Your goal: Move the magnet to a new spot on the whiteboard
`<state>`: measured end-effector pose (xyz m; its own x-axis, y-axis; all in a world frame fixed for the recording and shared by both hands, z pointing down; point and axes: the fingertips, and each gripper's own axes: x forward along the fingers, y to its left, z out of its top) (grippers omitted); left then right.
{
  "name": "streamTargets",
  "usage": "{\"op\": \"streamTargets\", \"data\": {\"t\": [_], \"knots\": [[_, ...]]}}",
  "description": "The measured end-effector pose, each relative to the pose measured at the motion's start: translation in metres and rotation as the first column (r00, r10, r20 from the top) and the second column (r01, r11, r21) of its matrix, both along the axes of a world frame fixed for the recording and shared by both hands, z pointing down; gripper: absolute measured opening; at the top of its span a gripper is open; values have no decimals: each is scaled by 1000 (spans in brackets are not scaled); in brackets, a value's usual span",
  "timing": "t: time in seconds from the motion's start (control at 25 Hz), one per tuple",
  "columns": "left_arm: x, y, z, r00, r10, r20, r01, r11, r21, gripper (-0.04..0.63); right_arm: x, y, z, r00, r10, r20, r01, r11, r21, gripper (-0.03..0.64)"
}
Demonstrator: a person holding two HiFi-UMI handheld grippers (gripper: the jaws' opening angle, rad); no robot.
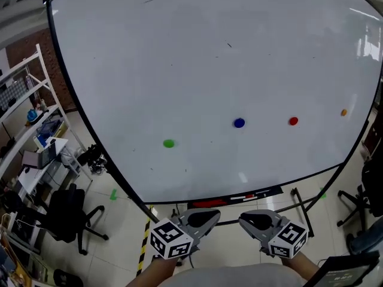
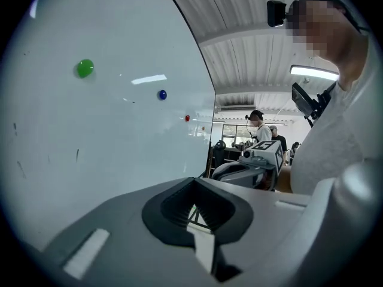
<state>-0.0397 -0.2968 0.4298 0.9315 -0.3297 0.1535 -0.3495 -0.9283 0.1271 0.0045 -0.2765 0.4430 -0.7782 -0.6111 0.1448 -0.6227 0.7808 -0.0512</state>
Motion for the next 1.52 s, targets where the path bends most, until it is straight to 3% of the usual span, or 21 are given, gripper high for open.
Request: {"op": "streamTargets", "data": {"t": [0.36, 0.56, 0.68, 0.76, 0.92, 1.04, 1.2, 1.52], "knots": [[18, -15, -10, 1000, 8, 6, -8, 1000, 26, -20, 10, -29, -22, 998, -40, -41, 44, 996, 79, 38], [22, -19, -14, 1000, -16, 5, 16, 1000, 27, -20, 17, -54, -58, 977, 4, -211, 51, 965, 257, 43], [24, -15, -11, 1000, -24, 15, 24, 999, 21, -20, 22, -71, -95, 948, 102, -300, 36, 906, 422, 55], [24, -13, -8, 999, -32, 17, 32, 999, 11, -20, 21, -82, -126, 927, 182, -328, 30, 835, 549, 71], [21, -12, -5, 999, -49, 18, 49, 999, 1, -20, 25, -108, -164, 813, 407, -416, 12, 704, 710, 98], [15, -11, -4, 997, -68, 20, 68, 998, -2, -20, 23, -124, -183, 762, 503, -409, 3, 628, 778, 106], [13, -9, -3, 996, -86, 24, 86, 996, -5, -20, 22, -139, -192, 725, 563, -397, -8, 583, 813, 115], [0, -12, -3, 994, -110, 27, 110, 994, -2, -20, 18, -157, -187, 693, 602, -397, -8, 556, 831, 129]]}}
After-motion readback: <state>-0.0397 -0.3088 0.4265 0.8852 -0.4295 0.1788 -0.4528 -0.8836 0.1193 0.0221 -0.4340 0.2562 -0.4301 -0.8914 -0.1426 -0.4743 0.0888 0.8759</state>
